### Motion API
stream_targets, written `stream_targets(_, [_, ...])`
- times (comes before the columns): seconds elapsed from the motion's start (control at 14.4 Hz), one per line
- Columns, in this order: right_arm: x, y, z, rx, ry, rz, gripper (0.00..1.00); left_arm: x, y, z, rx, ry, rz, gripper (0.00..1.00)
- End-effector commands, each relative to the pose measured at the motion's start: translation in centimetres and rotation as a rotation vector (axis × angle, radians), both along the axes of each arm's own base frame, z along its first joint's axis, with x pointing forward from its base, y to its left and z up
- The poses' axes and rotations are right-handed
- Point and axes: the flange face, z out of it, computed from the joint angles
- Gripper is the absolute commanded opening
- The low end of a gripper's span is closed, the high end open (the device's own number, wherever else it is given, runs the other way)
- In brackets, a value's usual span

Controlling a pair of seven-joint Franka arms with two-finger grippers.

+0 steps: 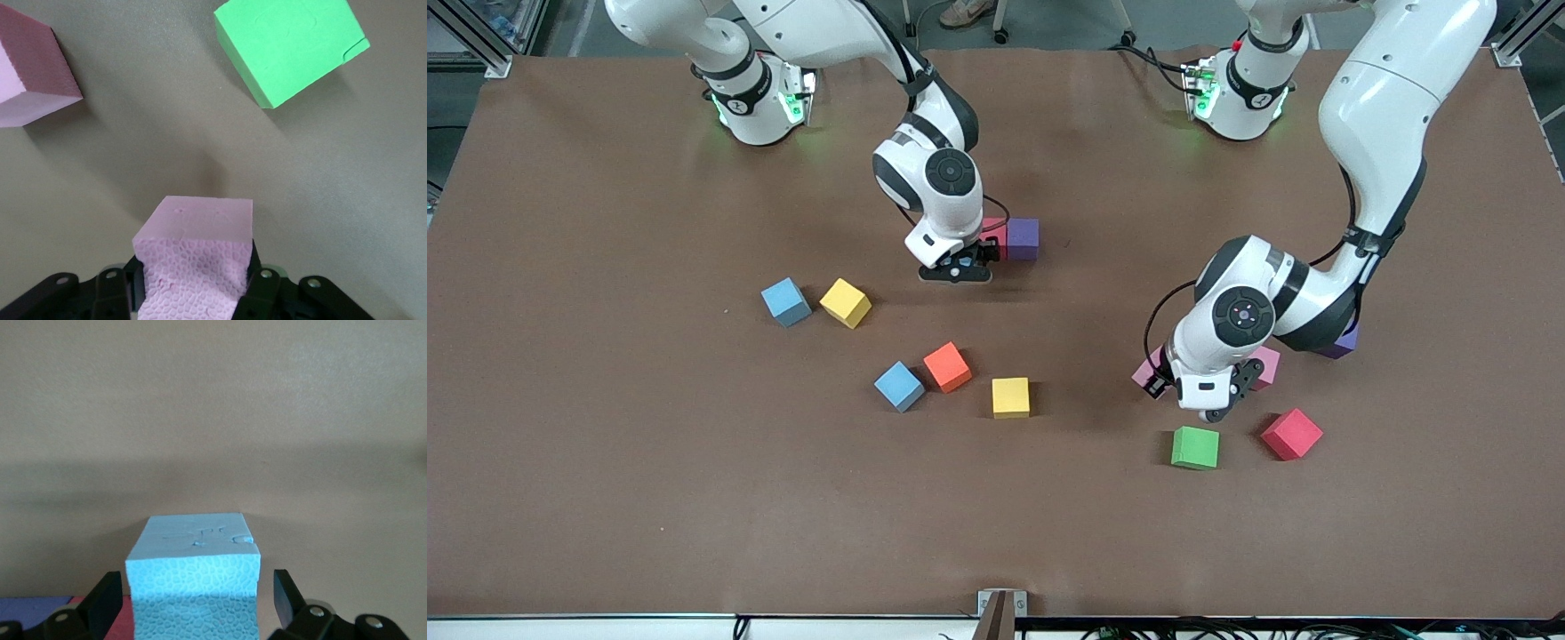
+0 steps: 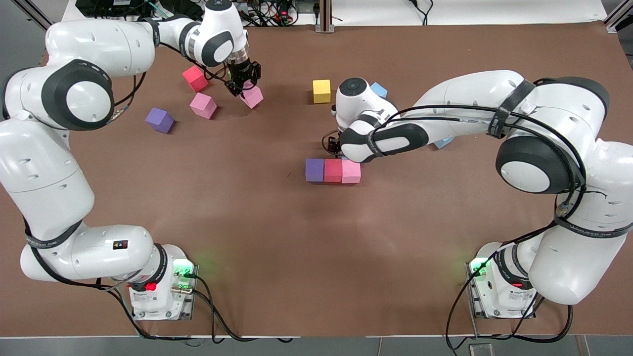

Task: Arrange 11 blocks into digit 3
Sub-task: 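Lower the light blue cube below the pink cube and open the right gripper, then move the right gripper to the blue cube and grasp it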

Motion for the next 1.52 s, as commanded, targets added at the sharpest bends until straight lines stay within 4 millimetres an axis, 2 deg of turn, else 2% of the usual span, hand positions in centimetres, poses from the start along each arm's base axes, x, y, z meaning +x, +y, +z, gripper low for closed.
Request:
stream_targets(0.0, [1.3, -0.6, 2.7, 0.023, -0.003, -0.023, 1.00, 0.3, -0.2, 0.3, -0.006, 0.013, 0.006, 0.12])
stream_targets(0.14, [2.4, -1.3, 4.6, 0.040, -0.019, -0.038, 1.00, 0.3, -0.3, 0.3, -0.007, 0.012, 0.005, 0.12])
stream_targets(0.35, [5.0, -3.9, 7.4, 0.048, -0.027, -0.031, 1.00, 0.3, -0.3, 0.3, -0.006, 0.012, 0.006, 0.12])
stream_targets(0.42, [5.2, -4.3, 8.4, 0.048, -0.031, -0.049, 1.00, 0.3, -0.3, 0.4, -0.006, 0.011, 0.006, 0.12])
stream_targets(0.69, [9.0, -9.1, 12.4, -0.014, 0.024, -0.157, 1.00, 0.3, -0.4, 0.4, -0.008, 0.011, 0.006, 0.12])
stream_targets(0.9, [13.2, -13.1, 15.9, -0.029, 0.032, -0.243, 1.00, 0.4, -0.4, 0.5, -0.008, 0.008, 0.006, 0.12])
stream_targets(1.11, [17.5, -19.5, 16.2, -0.016, 0.007, -0.344, 1.00, 0.3, -0.7, 0.5, -0.007, 0.007, 0.005, 0.12])
stream_targets(1.18, [18.6, -20.9, 16.6, -0.001, -0.009, -0.366, 1.00, 0.3, -0.8, 0.5, -0.009, 0.009, 0.002, 0.12])
stream_targets(1.25, [19.6, -21.8, 17.3, 0.022, -0.019, -0.403, 1.00, 0.3, -0.8, 0.5, -0.008, 0.009, 0.003, 0.12])
stream_targets(1.32, [20.2, -21.8, 17.1, 0.024, -0.019, -0.415, 1.00, 0.3, -0.9, 0.6, -0.009, 0.006, 0.004, 0.12])
stream_targets(1.45, [22.0, -21.5, 15.4, 0.018, -0.012, -0.488, 1.00, -0.1, -2.0, 0.8, -0.012, 0.003, -0.008, 0.12])
